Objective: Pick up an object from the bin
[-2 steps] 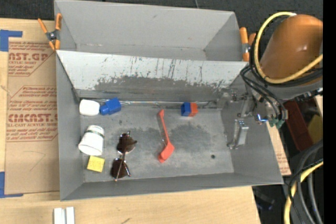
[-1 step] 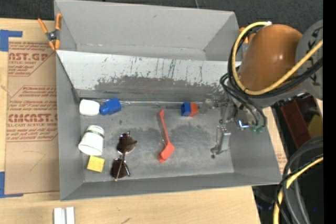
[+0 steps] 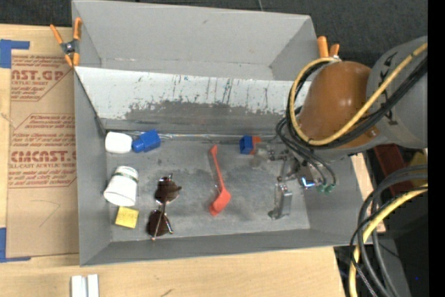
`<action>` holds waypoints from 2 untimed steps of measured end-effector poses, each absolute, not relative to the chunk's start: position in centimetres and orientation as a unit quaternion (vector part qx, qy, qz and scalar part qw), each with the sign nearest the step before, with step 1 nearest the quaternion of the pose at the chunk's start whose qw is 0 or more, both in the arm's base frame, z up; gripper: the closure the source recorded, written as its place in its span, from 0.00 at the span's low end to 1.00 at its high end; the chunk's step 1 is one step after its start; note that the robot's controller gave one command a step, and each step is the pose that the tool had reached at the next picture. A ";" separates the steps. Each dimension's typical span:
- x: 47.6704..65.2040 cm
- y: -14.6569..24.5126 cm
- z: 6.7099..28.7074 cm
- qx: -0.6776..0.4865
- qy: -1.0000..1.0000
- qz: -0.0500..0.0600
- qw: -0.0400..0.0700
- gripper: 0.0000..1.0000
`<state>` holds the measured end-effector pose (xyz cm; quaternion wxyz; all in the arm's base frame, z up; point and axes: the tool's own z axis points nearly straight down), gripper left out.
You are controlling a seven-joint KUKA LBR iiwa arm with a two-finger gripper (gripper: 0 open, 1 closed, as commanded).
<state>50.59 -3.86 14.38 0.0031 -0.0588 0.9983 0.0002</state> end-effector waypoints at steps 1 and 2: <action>51.5 -1.6 16.6 -0.089 0.996 0.000 -0.004 0.00; 53.9 -0.6 18.2 -0.055 0.998 0.000 0.008 0.00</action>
Offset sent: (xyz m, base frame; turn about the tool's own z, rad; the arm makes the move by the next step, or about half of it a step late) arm 0.0454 0.0356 0.0071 0.0969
